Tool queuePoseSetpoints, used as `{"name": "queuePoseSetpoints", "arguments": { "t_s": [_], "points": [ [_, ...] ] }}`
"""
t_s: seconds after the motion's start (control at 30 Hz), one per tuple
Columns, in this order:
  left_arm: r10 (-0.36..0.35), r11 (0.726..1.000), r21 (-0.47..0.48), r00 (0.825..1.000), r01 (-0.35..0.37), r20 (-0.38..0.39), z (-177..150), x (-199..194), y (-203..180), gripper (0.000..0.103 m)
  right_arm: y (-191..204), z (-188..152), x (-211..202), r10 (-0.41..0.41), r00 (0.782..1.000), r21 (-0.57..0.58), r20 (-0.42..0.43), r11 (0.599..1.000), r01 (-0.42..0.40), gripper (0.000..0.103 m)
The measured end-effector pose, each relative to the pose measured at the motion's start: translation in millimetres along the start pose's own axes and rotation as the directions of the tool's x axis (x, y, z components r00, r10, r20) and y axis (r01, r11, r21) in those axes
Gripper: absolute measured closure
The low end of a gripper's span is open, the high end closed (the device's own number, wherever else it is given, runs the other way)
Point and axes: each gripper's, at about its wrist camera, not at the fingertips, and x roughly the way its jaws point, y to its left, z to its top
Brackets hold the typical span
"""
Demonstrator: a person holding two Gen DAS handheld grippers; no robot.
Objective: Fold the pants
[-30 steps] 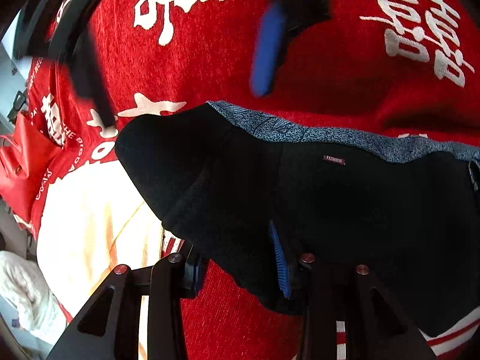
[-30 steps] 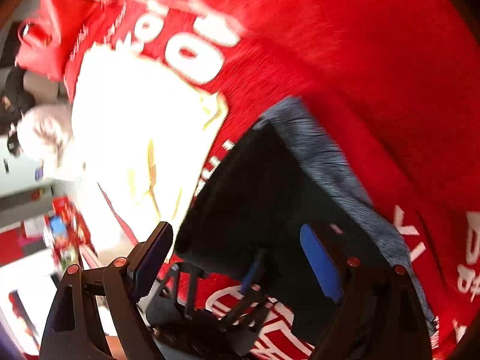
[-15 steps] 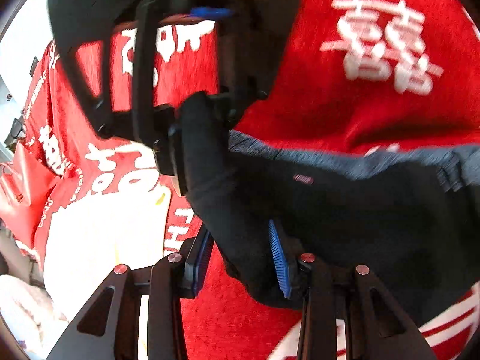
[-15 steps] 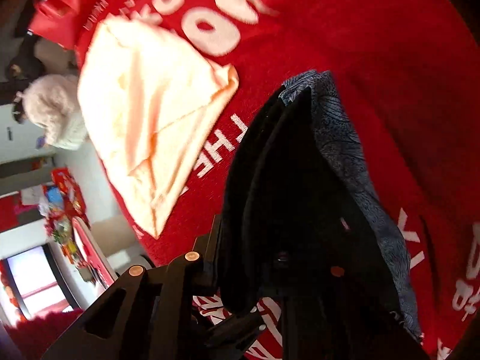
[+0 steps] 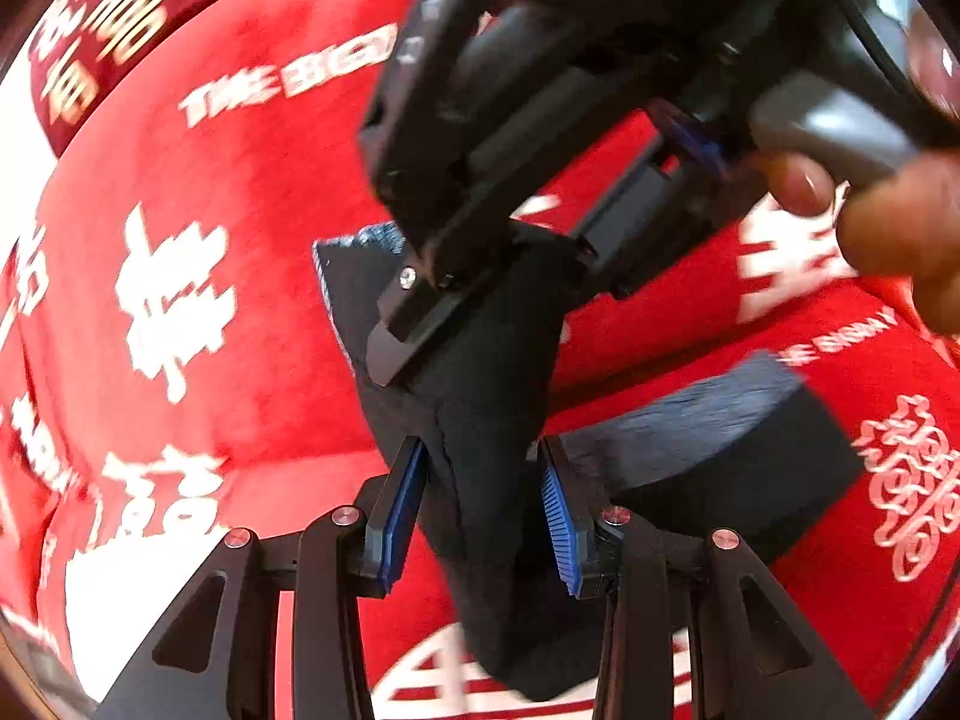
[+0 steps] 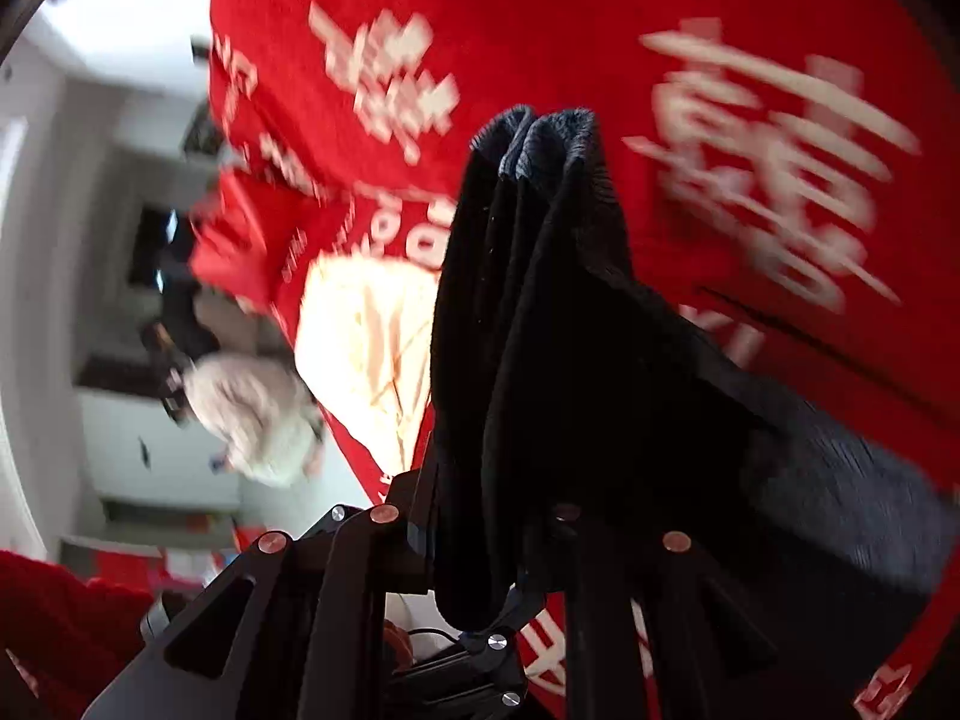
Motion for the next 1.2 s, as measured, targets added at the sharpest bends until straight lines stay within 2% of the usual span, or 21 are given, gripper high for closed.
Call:
{"name": "queuePoseSetpoints", "arguments": {
  "t_s": [0.2, 0.27, 0.3, 0.43, 0.5, 0.6, 0.63, 0.7, 0.73, 0.77, 0.83, 0.93, 1.0, 1.07, 1.13, 1.2],
  "points": [
    [-0.105, 0.985, 0.136, 0.994, 0.104, 0.003, 14, -10, -95, 0.064, -80, -71, -73, 0.036, 0.991, 0.140, 0.126, 0.989, -0.054, 0.081],
    [-0.135, 0.974, 0.181, 0.991, 0.136, -0.016, 13, -7, -134, 0.064, -106, -89, -86, 0.031, 0.989, 0.183, 0.145, 0.981, -0.058, 0.081],
    [-0.145, 0.969, 0.197, 0.989, 0.148, -0.031, 9, 6, -135, 0.064, -121, -99, -89, 0.030, 0.988, 0.213, 0.153, 0.975, -0.062, 0.081],
    [-0.176, 0.948, 0.249, 0.979, 0.196, -0.100, -5, 29, -187, 0.064, -185, -134, -89, 0.031, 0.985, 0.335, 0.172, 0.938, -0.088, 0.081],
    [-0.172, 0.942, 0.264, 0.973, 0.207, -0.151, -16, 48, -184, 0.064, -207, -145, -80, 0.030, 0.985, 0.372, 0.168, 0.924, -0.092, 0.081],
    [-0.145, 0.936, 0.291, 0.971, 0.197, -0.191, -29, 61, -200, 0.064, -221, -150, -55, 0.036, 0.987, 0.388, 0.155, 0.917, -0.094, 0.081],
    [-0.136, 0.935, 0.298, 0.970, 0.192, -0.200, -31, 64, -202, 0.061, -224, -152, -52, 0.039, 0.988, 0.384, 0.152, 0.918, -0.095, 0.081],
    [-0.153, 0.932, 0.290, 0.963, 0.215, -0.222, -35, 65, -200, 0.047, -229, -152, -48, 0.033, 0.990, 0.382, 0.139, 0.920, -0.084, 0.079],
    [-0.170, 0.933, 0.273, 0.956, 0.235, -0.239, -34, 66, -196, 0.027, -231, -153, -47, 0.012, 0.992, 0.390, 0.125, 0.919, -0.060, 0.076],
    [-0.187, 0.936, 0.248, 0.950, 0.249, -0.252, -34, 67, -191, 0.018, -231, -153, -46, 0.002, 0.993, 0.398, 0.116, 0.916, -0.048, 0.074],
    [-0.210, 0.940, 0.215, 0.944, 0.267, -0.255, -32, 64, -180, 0.018, -235, -158, -50, -0.018, 0.994, 0.407, 0.110, 0.913, -0.028, 0.072],
    [-0.241, 0.939, 0.169, 0.925, 0.298, -0.292, -27, 59, -160, 0.018, -225, -156, -59, -0.114, 0.990, 0.411, 0.083, 0.909, 0.070, 0.058],
    [-0.217, 0.958, 0.115, 0.925, 0.264, -0.310, -22, 58, -141, 0.018, -217, -153, -62, -0.216, 0.975, 0.408, 0.055, 0.896, 0.175, 0.055],
    [-0.204, 0.970, 0.055, 0.919, 0.235, -0.337, -19, 61, -119, 0.018, -203, -153, -66, -0.379, 0.925, 0.369, 0.009, 0.861, 0.349, 0.052],
    [-0.196, 0.979, -0.016, 0.916, 0.203, -0.351, -17, 65, -94, 0.018, -192, -155, -69, -0.477, 0.879, 0.356, -0.002, 0.821, 0.446, 0.052],
    [-0.169, 0.986, -0.057, 0.917, 0.159, -0.361, -17, 70, -69, 0.018, -180, -155, -76, -0.516, 0.856, 0.362, 0.023, 0.802, 0.474, 0.056]
  ]
}}
